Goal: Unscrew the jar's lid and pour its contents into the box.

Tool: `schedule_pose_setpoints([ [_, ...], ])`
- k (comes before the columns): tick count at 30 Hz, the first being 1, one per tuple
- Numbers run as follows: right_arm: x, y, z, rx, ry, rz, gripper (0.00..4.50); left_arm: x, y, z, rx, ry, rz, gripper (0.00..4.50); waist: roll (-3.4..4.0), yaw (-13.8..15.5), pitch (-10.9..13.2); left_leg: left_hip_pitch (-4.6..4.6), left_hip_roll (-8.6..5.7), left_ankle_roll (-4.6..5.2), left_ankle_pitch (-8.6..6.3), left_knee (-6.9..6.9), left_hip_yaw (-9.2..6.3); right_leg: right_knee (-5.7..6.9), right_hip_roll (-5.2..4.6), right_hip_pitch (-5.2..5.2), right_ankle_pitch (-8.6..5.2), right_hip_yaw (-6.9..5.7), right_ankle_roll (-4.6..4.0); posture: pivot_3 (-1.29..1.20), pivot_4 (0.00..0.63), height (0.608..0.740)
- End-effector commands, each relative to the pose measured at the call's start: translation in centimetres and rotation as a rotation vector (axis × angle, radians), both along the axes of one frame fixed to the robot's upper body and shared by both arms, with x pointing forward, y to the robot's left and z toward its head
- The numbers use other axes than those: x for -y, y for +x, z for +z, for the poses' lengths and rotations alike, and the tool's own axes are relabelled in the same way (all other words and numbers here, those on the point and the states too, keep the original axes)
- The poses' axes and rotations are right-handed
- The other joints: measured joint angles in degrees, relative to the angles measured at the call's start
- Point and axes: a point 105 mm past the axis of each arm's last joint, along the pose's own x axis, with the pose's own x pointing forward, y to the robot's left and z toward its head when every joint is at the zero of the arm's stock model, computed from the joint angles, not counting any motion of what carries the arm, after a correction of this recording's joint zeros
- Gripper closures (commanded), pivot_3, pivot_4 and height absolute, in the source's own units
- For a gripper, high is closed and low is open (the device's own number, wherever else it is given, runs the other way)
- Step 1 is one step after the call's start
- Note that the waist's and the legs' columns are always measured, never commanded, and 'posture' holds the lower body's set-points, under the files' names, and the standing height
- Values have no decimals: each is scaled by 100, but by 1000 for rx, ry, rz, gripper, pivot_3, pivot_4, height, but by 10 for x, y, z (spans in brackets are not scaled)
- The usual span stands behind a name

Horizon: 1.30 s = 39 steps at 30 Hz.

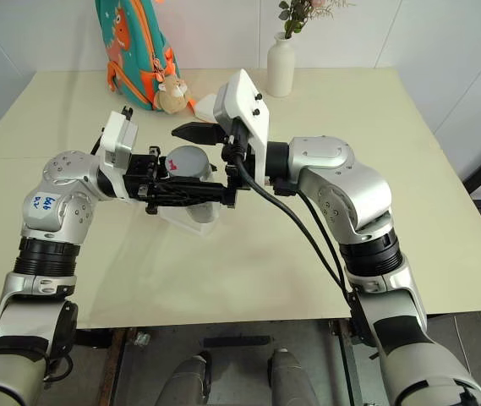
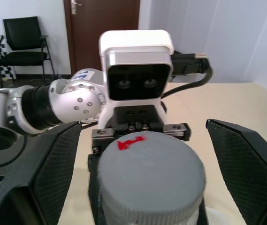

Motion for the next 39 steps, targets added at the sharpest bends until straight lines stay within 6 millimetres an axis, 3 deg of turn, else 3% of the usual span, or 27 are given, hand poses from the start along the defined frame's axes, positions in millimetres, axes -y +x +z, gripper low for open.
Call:
schedule_pose_setpoints([
  [1, -2, 0, 16, 67, 27, -23, 29, 0, -6, 9, 25, -39, -19, 2366, 0, 1, 0, 0, 0, -1, 1, 0, -1, 1, 0, 0, 0, 0, 0, 0, 150, 740],
  [10, 14, 13, 9, 108, 3, -91, 29, 0, -7, 15, 25, -61, -23, 2366, 0, 5, 0, -1, 0, -1, 1, -1, -2, -2, 0, 0, 0, -1, 0, 0, 150, 740],
  [19, 76, 27, 5, 87, -16, -195, 29, -7, -8, 14, 21, -61, 3, 2366, 0, 15, 0, 0, 0, -1, 1, 0, -1, -3, 0, 1, 0, -1, 0, 0, 150, 740],
  [24, 88, 19, 14, 46, 23, -157, 29, -12, -8, 12, 15, -58, 17, 2366, 0, -11, 0, 2, 0, -1, 1, -1, 0, -2, 1, 2, 0, 1, 0, 0, 150, 740],
  [32, 48, -13, 27, -69, 122, 62, 29, -10, -6, 11, 18, -49, 26, 2366, 1, -7, 1, 2, 5, -1, 1, 0, -2, 1, 6, 2, 0, 1, 0, 0, 150, 740],
  [39, 12, -4, 19, -112, 76, 33, 29, -8, -5, 10, 14, -40, 18, 2366, 2, 3, 1, 2, 4, -3, 2, 1, -5, 1, 6, 2, 0, 0, 0, 0, 150, 740],
])
